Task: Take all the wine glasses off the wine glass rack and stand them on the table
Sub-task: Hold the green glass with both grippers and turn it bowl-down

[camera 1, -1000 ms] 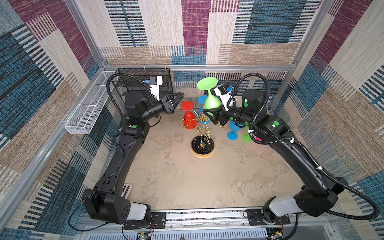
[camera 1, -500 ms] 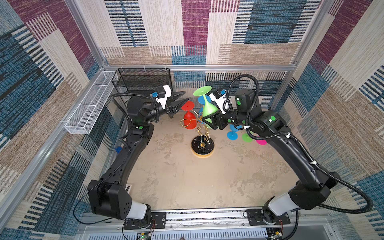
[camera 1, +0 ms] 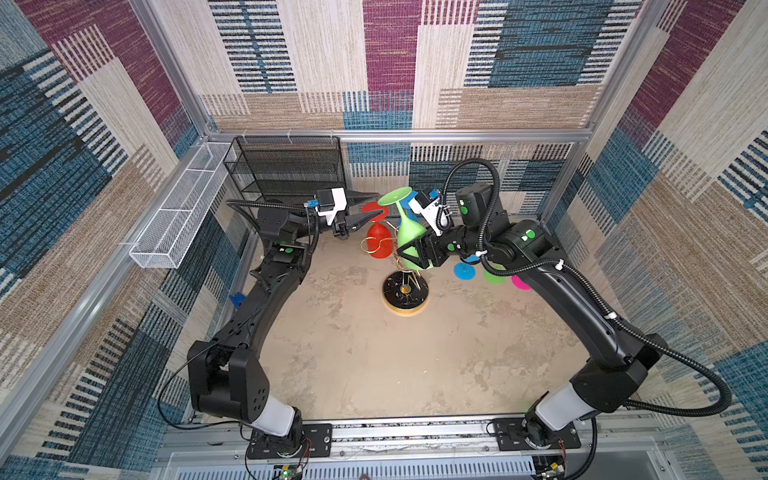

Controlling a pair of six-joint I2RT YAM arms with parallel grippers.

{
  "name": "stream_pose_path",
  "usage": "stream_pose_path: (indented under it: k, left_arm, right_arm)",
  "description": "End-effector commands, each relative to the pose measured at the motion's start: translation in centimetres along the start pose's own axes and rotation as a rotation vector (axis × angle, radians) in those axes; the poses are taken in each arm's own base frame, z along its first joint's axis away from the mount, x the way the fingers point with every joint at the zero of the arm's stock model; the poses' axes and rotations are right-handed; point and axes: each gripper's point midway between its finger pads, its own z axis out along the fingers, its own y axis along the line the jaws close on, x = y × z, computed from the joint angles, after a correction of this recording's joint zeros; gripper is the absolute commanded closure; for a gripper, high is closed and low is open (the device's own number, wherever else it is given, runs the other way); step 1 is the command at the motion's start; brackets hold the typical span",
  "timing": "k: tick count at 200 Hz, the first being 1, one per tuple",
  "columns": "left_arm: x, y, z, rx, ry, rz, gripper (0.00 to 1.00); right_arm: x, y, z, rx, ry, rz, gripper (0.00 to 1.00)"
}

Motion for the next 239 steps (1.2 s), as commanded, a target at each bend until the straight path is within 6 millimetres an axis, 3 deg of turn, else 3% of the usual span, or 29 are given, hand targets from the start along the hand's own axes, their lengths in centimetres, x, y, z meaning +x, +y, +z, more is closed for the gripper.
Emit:
stream_pose_path:
  k: [1,104,178,211,239]
  left_arm:
    - [-0.7,-0.3,0.1,0.011,-0.018,0.088,0.63]
    - [0.1,-0.8,0.8,0.006,-0.014,0.127,0.65]
    - [-0.2,-0.2,1.0,-0.037,-0.016,0.167,0.88]
    - [-0.4,-0.1,0.9,-0.045,-0.017,0.178,0.98]
    - [-0.6,-0.2,0.9,-0.053,-0.017,0.192,1.0]
  right_arm:
    - [-0.4,0.6,0.2,-0.041,-0.019,0.011,0.73]
    - [-0.4,1.3,0.5,-0.091,-0.028,0.028,0.75]
    - [-0.2,1.8,0.5,-0.114,-0.029,0.039,0.73]
    - [-0.4,2.1,0.3,-0.131,-0.04,0.042,0.62]
    - [-0.9,2.9,-0.2,-0.166,-0.071,0.04,0.38]
